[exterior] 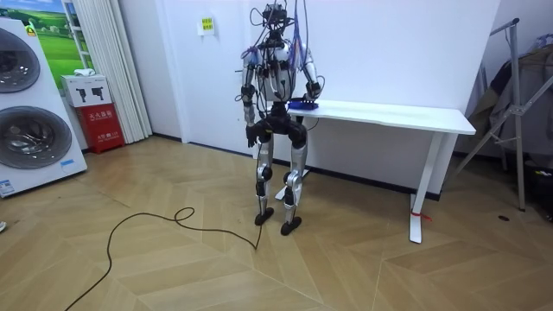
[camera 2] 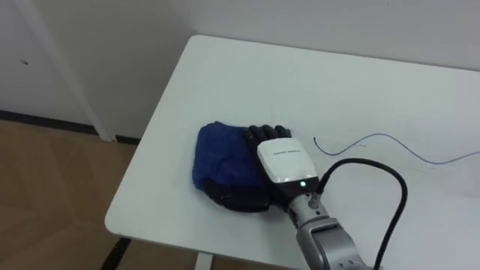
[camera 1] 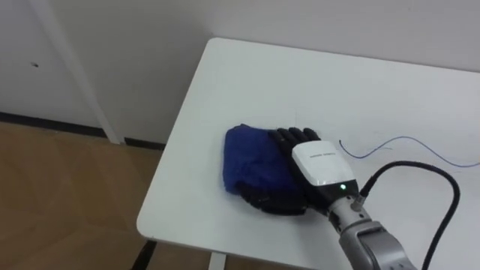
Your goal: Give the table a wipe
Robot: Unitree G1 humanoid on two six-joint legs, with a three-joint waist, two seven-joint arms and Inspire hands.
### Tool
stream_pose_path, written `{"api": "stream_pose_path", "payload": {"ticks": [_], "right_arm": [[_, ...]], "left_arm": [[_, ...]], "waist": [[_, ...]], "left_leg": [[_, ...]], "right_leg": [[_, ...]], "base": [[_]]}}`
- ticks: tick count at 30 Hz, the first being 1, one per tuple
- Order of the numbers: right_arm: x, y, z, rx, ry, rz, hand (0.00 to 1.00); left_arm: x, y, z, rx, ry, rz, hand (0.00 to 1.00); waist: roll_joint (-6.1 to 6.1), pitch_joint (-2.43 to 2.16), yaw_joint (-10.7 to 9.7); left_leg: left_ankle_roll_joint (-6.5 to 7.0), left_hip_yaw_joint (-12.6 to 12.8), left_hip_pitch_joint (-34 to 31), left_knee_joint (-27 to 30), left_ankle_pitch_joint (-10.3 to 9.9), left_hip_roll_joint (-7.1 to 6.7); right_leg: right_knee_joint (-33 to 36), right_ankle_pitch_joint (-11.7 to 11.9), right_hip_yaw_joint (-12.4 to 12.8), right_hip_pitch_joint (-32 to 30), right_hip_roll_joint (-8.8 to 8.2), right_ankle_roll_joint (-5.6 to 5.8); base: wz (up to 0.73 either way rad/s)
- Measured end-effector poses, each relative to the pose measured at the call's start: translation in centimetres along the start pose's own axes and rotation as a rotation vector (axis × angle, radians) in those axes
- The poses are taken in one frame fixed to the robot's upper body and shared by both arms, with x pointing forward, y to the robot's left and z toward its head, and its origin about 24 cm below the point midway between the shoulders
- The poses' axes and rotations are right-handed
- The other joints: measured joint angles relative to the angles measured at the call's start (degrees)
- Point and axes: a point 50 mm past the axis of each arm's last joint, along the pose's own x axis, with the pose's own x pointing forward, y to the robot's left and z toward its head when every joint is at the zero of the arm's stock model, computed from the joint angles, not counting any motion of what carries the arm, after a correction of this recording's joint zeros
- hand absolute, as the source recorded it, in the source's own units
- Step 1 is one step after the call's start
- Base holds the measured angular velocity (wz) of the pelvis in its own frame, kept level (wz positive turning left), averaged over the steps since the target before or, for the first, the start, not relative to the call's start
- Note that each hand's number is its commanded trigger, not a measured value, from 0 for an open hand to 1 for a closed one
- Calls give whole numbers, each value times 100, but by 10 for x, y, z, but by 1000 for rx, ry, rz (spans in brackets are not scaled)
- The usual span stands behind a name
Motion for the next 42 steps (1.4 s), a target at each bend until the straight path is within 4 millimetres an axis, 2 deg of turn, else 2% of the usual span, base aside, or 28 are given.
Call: {"api": "stream_pose_path", "payload": {"ticks": [10,12,23,28,31,39,42], "right_arm": [[-2,20,-10,19,13,30,0],[-2,23,-11,18,14,34,0],[-2,25,-13,22,25,27,0],[0,25,-12,93,50,15,0],[2,22,-10,133,61,6,0],[5,18,-8,173,57,-10,0],[7,16,-7,185,58,-15,0]], "left_arm": [[0,1,-1,3,3,1,0],[0,1,-2,4,5,1,0],[-1,0,-7,5,18,6,0],[-1,-1,-4,-2,7,16,0],[-1,-6,0,-11,-7,12,0],[-1,-7,0,-14,-6,25,0],[-1,-7,-1,-22,-3,28,0]], "waist": [[-43,23,-5],[-60,14,24],[-62,18,42],[-50,12,87],[-12,2,102],[68,32,111],[73,26,109]], "left_leg": [[2,-19,67,-54,-3,2],[2,-19,104,-85,-4,0],[3,-51,97,-86,-5,-5],[3,-41,100,-77,-5,-3],[3,-34,99,-74,-5,-5],[3,-19,95,-75,-5,-4],[3,-19,92,-78,-4,-4]], "right_leg": [[-33,0,-30,62,5,1],[-32,0,-39,99,10,1],[-33,0,-191,128,-1,1],[-32,0,-193,128,-2,1],[-31,0,-200,128,-10,1],[-30,0,-238,127,-11,1],[-29,0,-305,129,-15,1]], "base": [[0],[0],[1],[0],[0],[0],[0]]}}
